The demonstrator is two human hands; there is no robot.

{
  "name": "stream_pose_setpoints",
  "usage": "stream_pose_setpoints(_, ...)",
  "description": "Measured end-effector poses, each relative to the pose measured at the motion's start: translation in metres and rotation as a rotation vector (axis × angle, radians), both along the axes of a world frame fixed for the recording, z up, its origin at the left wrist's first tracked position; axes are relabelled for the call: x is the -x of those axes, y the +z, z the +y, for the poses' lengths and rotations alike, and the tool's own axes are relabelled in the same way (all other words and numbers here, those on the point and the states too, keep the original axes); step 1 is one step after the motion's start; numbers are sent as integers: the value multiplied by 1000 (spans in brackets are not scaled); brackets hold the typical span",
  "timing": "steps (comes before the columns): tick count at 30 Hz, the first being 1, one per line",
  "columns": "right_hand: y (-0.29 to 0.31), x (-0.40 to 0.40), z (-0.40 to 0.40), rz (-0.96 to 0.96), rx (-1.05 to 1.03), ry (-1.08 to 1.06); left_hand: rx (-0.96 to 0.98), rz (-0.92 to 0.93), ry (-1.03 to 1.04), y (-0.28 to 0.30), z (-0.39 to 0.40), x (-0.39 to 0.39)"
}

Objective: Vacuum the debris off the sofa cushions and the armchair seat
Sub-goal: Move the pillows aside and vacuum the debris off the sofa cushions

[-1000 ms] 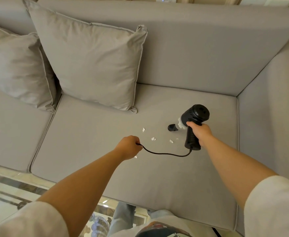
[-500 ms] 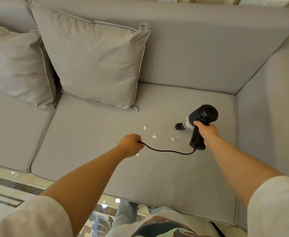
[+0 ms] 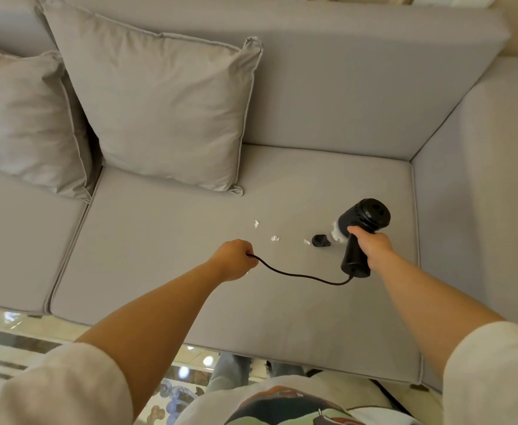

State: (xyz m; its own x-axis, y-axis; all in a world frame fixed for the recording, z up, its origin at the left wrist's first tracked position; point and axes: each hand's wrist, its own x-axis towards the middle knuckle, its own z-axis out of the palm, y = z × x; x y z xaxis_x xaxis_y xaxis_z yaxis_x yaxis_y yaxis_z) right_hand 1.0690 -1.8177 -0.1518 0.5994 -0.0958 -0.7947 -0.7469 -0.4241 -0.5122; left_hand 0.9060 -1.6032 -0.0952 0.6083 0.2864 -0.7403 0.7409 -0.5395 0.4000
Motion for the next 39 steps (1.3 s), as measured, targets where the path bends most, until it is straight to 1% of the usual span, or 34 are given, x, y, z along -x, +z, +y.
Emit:
stream_pose_setpoints(4,0,4,1,-1,2,-21,-12,13,-25,-2,1,10)
stream_pose_setpoints(9,1,8,7,-12,-17,-40,-27,-2,-7,1,9,13)
stream_pose_setpoints(18,0,20,24,14,2,14,-12,12,-2,2,23,22)
stream_pose_setpoints(24,2,23,32,14,0,1,-4,0,4,2,32,26)
stream_pose_setpoints(32,5,31,65,30,-59,10,-18,12,29,1,54,40)
stream_pose_setpoints(39,-1,44,89,47,-52,28,-5,22,65,0,75,54)
